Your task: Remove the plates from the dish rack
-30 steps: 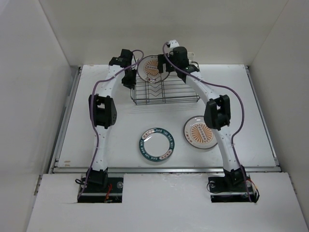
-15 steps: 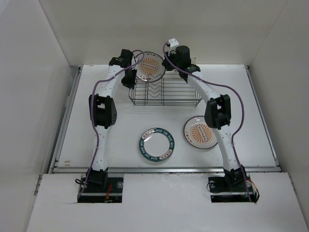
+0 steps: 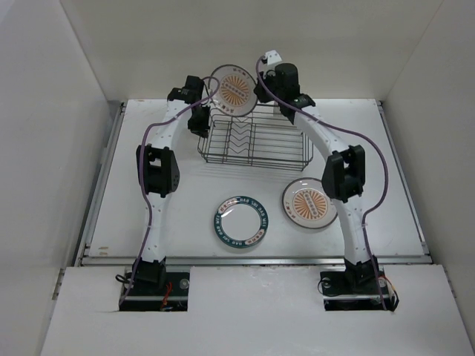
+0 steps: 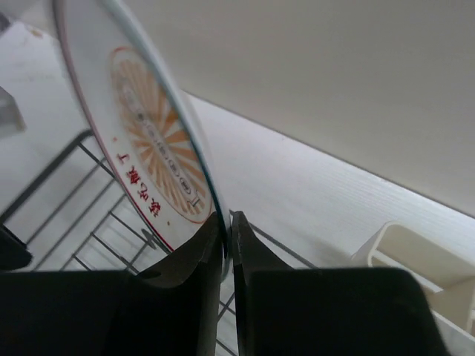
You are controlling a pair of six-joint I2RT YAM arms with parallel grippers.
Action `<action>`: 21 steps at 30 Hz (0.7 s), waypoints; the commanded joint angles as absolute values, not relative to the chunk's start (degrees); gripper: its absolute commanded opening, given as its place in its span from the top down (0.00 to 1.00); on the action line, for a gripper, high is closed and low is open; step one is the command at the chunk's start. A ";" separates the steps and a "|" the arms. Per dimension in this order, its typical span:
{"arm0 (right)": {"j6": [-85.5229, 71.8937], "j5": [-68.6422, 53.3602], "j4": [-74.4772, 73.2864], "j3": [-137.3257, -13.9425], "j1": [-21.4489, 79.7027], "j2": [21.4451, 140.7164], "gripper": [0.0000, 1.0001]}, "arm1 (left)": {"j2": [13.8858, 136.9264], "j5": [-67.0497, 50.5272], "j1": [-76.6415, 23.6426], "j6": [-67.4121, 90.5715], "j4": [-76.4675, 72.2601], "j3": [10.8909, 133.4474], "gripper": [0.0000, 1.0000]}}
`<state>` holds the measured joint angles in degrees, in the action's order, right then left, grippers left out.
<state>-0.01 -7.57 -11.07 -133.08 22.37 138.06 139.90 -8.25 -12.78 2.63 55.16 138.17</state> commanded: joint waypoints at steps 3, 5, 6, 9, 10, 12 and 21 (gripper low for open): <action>-5.00 -3.08 -4.83 -131.75 22.59 124.02 1.00 | 137.72 -9.84 -12.66 3.52 57.48 138.78 1.00; -5.71 -2.46 -6.23 -131.75 22.59 122.96 1.00 | 137.72 -9.84 -12.66 3.52 57.48 138.78 1.00; -6.41 -1.68 -7.11 -131.75 22.59 121.83 1.00 | 137.72 -9.84 -12.66 3.52 57.48 138.78 1.00; -8.34 -0.53 -9.39 -131.23 22.07 119.02 1.00 | 137.72 -9.32 -12.66 4.92 56.96 138.78 1.00; -10.00 -0.53 -9.93 -130.52 22.06 118.05 1.00 | 137.72 -9.32 -12.13 5.53 56.95 138.78 1.00; -12.03 -2.10 -10.98 -127.03 20.75 114.46 1.00 | 137.72 -10.10 -11.26 8.33 56.43 138.78 1.00; -23.45 -8.44 -20.21 -103.56 14.34 92.57 1.00 | 137.20 -17.21 -2.82 17.05 53.27 137.11 1.00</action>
